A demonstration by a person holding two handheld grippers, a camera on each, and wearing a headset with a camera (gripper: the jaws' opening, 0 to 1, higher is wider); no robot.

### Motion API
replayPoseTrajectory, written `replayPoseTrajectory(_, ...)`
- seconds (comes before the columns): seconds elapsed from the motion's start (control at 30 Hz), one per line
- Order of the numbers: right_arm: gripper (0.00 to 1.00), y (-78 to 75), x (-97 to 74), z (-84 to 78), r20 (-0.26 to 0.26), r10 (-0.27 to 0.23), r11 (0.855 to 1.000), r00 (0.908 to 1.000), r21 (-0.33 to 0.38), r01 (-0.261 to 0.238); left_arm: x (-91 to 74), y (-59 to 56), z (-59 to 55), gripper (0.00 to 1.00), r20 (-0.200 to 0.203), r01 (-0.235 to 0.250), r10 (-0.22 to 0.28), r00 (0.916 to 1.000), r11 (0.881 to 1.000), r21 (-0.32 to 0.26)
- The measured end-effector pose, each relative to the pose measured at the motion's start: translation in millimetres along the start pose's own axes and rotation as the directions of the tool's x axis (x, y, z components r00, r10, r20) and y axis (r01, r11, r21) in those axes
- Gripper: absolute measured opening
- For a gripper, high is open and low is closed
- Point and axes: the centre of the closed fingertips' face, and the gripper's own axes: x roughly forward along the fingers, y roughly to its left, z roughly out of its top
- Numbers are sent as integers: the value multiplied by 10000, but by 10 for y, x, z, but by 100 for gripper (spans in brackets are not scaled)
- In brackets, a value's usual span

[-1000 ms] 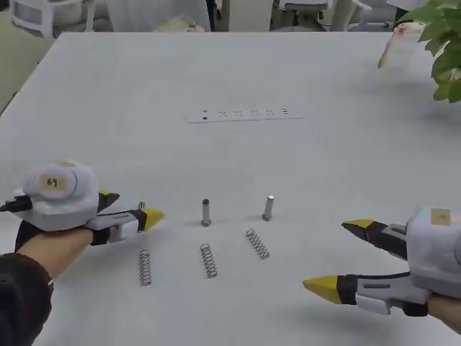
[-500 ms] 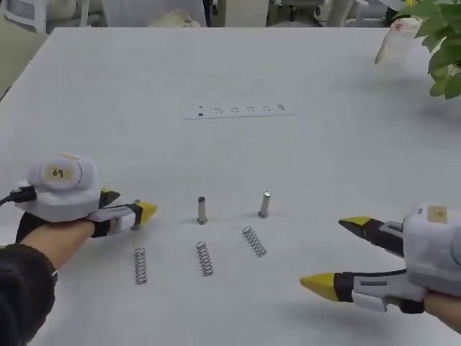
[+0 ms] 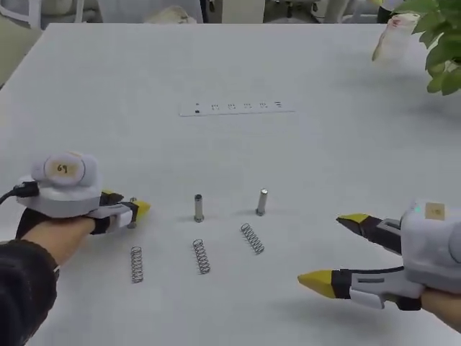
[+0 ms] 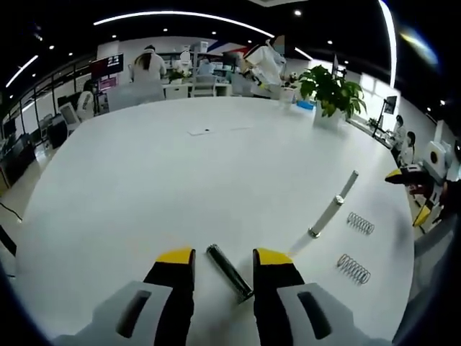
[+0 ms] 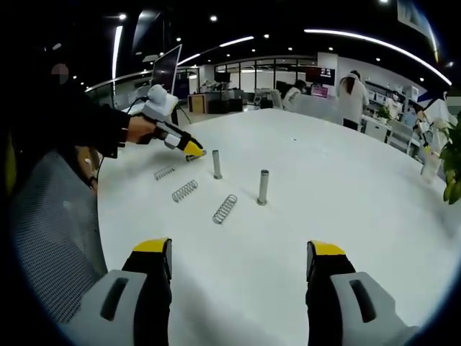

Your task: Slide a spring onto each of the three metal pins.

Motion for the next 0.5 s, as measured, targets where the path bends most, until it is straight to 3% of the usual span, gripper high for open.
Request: replayPoseTrajectory(0.5, 75, 10, 2, -11, -55, 18, 10000, 10000, -21, -18, 41, 10, -55, 14, -352, -79, 85, 9993, 9998, 163)
